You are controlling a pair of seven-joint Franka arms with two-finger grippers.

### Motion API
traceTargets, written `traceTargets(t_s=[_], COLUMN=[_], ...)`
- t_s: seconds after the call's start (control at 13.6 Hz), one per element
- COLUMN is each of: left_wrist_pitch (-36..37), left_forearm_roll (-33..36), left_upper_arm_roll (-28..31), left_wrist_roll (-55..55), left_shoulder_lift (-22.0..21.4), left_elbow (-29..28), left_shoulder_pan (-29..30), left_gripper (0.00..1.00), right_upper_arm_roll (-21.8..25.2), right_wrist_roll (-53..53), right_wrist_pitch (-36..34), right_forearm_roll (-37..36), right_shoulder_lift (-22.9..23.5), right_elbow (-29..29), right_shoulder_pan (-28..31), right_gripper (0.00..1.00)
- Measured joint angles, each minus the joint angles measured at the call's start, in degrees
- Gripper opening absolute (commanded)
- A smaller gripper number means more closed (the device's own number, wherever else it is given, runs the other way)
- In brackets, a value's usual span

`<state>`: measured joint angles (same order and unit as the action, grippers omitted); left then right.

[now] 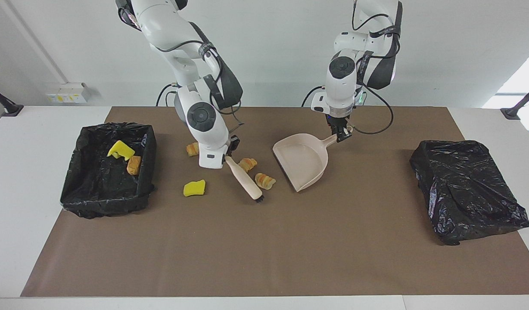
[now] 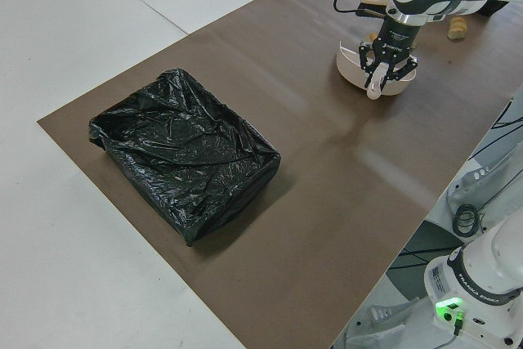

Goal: Sweep and dump trash in bin

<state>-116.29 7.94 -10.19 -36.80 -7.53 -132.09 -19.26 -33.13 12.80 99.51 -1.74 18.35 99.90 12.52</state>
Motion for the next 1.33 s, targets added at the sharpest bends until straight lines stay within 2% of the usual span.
traceTargets(t_s=[0.22, 0.37, 0.52, 0.66, 0.88, 1.33], left_wrist_pitch=[0.0, 0.0, 0.0, 0.0, 0.0, 0.0], left_forearm_roll=[-0.1, -0.2, -0.2, -0.3, -0.7, -1.1], left_upper_arm_roll=[0.0, 0.0, 0.0, 0.0, 0.0, 0.0], left_wrist_roll=[0.1, 0.2, 0.3, 0.3, 0.4, 0.4], left_shoulder_lift=[0.0, 0.0, 0.0, 0.0, 0.0, 0.0], left_elbow=[0.0, 0.0, 0.0, 0.0, 0.0, 0.0], left_shoulder_pan=[0.0, 0.0, 0.0, 0.0, 0.0, 0.0], left_gripper=[0.00, 0.00, 0.00, 0.00, 0.00, 0.00], right_upper_arm_roll=[0.2, 0.4, 0.5, 0.5, 0.1, -0.5], right_wrist_roll=[0.0, -0.2, -0.4, -0.4, -3.6, -19.9], right_wrist_pitch=[-2.6, -2.0, 3.0, 10.9, 16.8, 18.7], right_forearm_roll=[0.0, -0.8, -1.3, -1.5, -1.5, -0.2], right_shoulder_lift=[-3.7, -4.7, -6.7, -10.4, -13.7, -12.8], right_elbow=[0.6, 3.3, 9.0, 17.4, 24.4, 24.8], right_shoulder_pan=[7.0, 11.4, 15.7, 18.4, 18.2, 5.7], right_gripper=[0.00, 0.00, 0.00, 0.00, 0.00, 0.00])
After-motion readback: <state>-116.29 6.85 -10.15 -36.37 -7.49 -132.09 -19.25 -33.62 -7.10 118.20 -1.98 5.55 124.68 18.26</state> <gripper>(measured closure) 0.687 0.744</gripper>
